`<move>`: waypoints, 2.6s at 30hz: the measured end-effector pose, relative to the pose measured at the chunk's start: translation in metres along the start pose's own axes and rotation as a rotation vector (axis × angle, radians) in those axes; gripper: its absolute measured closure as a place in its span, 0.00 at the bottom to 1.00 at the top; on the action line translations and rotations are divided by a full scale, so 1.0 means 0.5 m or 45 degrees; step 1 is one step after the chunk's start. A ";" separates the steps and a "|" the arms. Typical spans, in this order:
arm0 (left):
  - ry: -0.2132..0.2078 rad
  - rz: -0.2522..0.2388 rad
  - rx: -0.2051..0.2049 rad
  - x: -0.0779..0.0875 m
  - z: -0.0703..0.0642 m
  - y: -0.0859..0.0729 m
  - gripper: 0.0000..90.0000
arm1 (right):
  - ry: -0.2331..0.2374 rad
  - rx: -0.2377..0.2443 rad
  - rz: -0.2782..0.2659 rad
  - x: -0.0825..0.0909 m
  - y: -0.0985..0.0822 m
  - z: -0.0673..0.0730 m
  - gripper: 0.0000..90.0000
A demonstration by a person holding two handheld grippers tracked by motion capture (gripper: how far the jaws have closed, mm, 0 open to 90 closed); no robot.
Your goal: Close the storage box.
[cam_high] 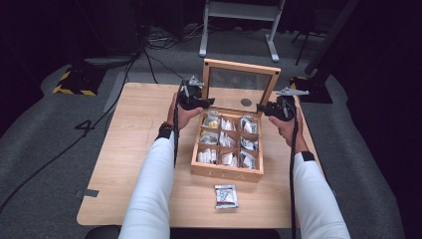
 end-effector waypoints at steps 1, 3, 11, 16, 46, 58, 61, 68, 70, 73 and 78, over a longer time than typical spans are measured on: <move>-0.005 -0.003 -0.006 0.004 -0.002 0.000 0.55 | -0.002 0.007 -0.003 0.003 -0.001 0.001 0.67; -0.017 -0.020 -0.003 0.012 -0.006 0.000 0.55 | 0.006 0.015 -0.009 0.007 -0.004 0.005 0.67; -0.031 -0.044 -0.028 0.042 -0.021 -0.011 0.55 | 0.033 0.036 -0.024 0.034 -0.012 0.017 0.65; -0.036 -0.055 -0.031 0.061 -0.026 -0.020 0.57 | 0.026 0.060 -0.031 0.040 -0.018 0.027 0.63; -0.074 -0.017 -0.089 0.109 -0.056 -0.066 0.60 | -0.001 0.124 0.017 0.080 -0.059 0.066 0.62; -0.082 0.009 -0.116 0.118 -0.064 -0.084 0.59 | 0.039 0.074 -0.002 0.098 -0.090 0.061 0.63; -0.078 0.000 -0.117 0.120 -0.067 -0.087 0.60 | 0.042 0.083 -0.008 0.102 -0.094 0.061 0.63; -0.093 -0.019 -0.094 0.126 -0.071 -0.100 0.60 | 0.053 0.074 -0.016 0.114 -0.104 0.059 0.64; -0.099 -0.018 -0.098 0.128 -0.072 -0.105 0.60 | 0.056 0.074 -0.013 0.115 -0.107 0.061 0.65; -0.095 -0.016 -0.106 0.132 -0.075 -0.111 0.61 | 0.055 0.091 -0.012 0.116 -0.111 0.064 0.65; -0.091 0.005 -0.144 0.135 -0.080 -0.117 0.61 | 0.056 0.105 0.008 0.120 -0.117 0.072 0.65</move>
Point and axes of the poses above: each handheld gripper's, and its own axes: x roughly backward along the jaws, y roughly out of its top, z roughly to its left, the point moved 1 cm from there along -x, roughly forward along the jaws, and after that the axes turned 2 degrees about -x, right-handed, at the moved point
